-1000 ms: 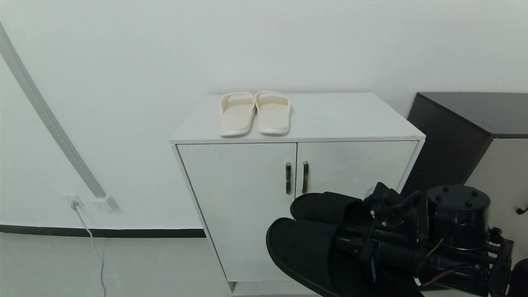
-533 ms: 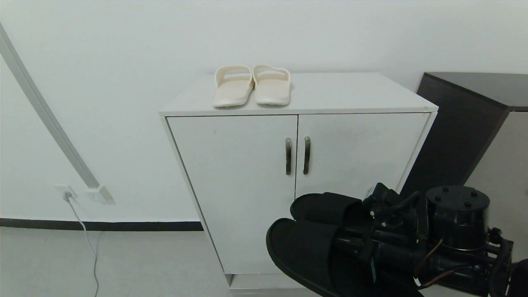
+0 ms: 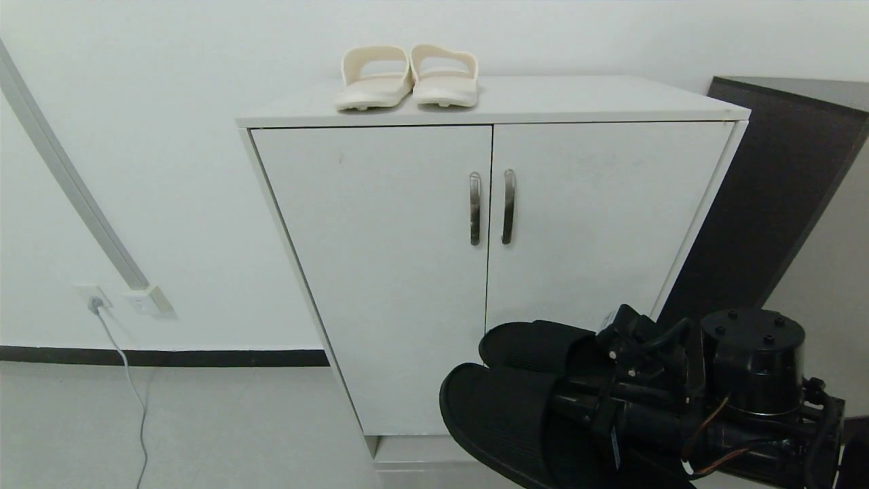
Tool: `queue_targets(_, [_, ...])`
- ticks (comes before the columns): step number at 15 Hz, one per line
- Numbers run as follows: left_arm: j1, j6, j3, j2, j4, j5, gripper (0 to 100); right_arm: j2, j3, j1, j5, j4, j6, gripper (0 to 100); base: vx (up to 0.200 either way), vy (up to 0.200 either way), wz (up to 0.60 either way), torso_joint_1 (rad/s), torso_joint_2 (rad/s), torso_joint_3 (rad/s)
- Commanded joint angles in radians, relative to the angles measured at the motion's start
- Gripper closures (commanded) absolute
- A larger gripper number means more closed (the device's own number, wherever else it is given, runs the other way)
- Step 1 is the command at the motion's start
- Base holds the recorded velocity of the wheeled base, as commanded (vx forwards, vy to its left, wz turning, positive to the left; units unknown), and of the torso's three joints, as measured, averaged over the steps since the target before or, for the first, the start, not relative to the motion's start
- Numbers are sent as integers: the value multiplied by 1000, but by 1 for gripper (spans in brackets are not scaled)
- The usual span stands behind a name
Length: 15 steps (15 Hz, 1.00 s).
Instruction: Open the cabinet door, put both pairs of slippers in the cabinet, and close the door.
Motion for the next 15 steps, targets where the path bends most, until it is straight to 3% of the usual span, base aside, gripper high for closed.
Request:
queue_targets(1, [1,3,0,1,1,-1,0,2,1,1,1,0,0,100,0,0,0,-36,437,393])
queue_targets(3, [1,-1,0,1,1,2,0,2,1,1,1,0,0,100,0,0,0,-10,356,359])
queue_targets(7, [1,-1,-6,9,-2,18,0,2,2,1,1,0,-5,100,0,0,0,2,80,75])
queue_targets(9, [1,-9,-112,17,-15,33,0,3,4,1,1,0,-11,100,0,0,0,0,0,0])
queue_targets(10, [0,-29,-213,95,20,27,0,11,2,1,1,-2,-11,100,0,0,0,0,0,0])
queue_targets(11, [-5,-29,-225,159,31,16,0,11,4,1,3,-2,-12,100,0,0,0,0,0,0])
queue_targets(13, [-8,-35,-222,300,15,-48,0,15,4,1,3,-2,-11,100,0,0,0,0,0,0])
queue_targets(15, [-29,-44,-224,376,-69,-169,0,15,4,1,3,-2,-11,100,0,0,0,0,0,0])
